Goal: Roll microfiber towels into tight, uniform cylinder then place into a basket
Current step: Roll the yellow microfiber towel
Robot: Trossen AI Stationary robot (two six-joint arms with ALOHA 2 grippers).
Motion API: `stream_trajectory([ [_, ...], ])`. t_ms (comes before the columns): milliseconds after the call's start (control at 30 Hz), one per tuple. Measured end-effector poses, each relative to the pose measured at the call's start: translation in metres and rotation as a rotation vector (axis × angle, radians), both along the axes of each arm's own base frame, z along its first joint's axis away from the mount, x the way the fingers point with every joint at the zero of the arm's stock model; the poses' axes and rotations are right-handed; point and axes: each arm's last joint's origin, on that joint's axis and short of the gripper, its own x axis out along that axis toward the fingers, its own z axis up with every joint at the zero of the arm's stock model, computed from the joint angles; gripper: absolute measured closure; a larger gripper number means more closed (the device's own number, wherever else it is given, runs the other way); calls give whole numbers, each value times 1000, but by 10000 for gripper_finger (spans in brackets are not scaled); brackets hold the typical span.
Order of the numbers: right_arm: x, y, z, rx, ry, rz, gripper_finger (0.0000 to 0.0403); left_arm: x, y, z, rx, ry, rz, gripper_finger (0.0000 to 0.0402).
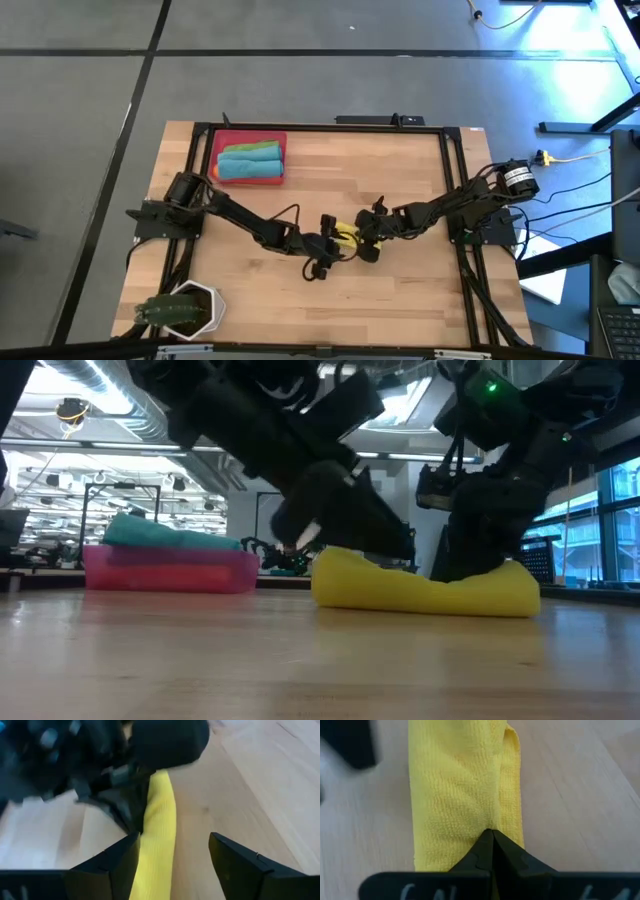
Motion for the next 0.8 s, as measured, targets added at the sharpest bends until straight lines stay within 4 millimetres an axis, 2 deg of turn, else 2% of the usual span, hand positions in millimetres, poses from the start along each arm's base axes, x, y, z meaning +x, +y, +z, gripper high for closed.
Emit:
stream_trajectory([
  [167,1,-4,0,37,-2,-17,394,11,-3,-4,88,8,12,166],
  [467,2,-5,0,70,-4,-30,394,17,7,-26,171,157,61,167],
  [800,2,-5,0,93,-10,-45,394,21,23,-32,162,179,77,175],
])
